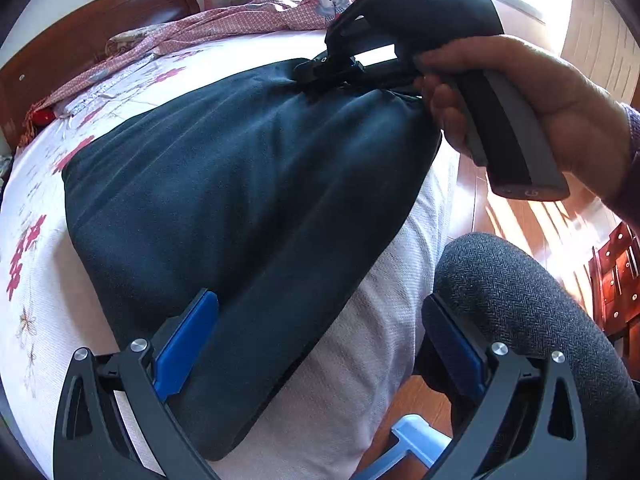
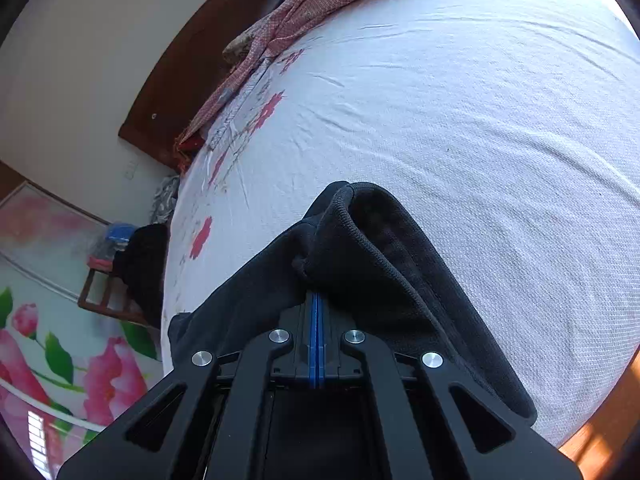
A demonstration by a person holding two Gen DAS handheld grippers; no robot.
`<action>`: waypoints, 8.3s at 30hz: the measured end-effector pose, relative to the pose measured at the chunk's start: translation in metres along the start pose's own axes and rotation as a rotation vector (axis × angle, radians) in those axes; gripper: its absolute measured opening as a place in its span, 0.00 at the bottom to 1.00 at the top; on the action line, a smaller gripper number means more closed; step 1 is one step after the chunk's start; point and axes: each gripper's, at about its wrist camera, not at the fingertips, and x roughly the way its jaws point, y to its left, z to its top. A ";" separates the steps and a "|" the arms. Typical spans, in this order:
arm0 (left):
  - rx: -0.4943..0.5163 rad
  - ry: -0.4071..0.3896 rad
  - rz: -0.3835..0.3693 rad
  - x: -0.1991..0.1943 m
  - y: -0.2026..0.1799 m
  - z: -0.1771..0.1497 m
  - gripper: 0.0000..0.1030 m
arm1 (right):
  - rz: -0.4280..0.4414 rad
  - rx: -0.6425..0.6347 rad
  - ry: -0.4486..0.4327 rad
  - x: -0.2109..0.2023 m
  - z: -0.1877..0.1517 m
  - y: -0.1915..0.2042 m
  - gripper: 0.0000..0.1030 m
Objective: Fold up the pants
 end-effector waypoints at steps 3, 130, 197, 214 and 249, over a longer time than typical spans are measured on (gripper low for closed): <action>-0.024 0.007 -0.002 -0.006 0.000 0.000 0.98 | -0.033 -0.059 0.006 0.001 -0.002 0.008 0.00; -1.162 -0.217 -0.475 -0.051 0.380 -0.019 0.21 | 0.280 -0.073 0.197 0.106 -0.012 0.119 0.35; -1.253 0.003 0.102 -0.150 0.238 -0.188 0.98 | -0.022 0.125 0.504 -0.008 -0.135 0.058 0.97; -0.906 0.044 0.659 -0.096 0.178 -0.108 0.98 | -0.488 -0.704 0.046 0.033 -0.199 0.159 0.97; -0.797 -0.072 0.665 -0.077 0.165 -0.115 0.98 | -0.437 -0.750 -0.013 0.041 -0.218 0.170 0.97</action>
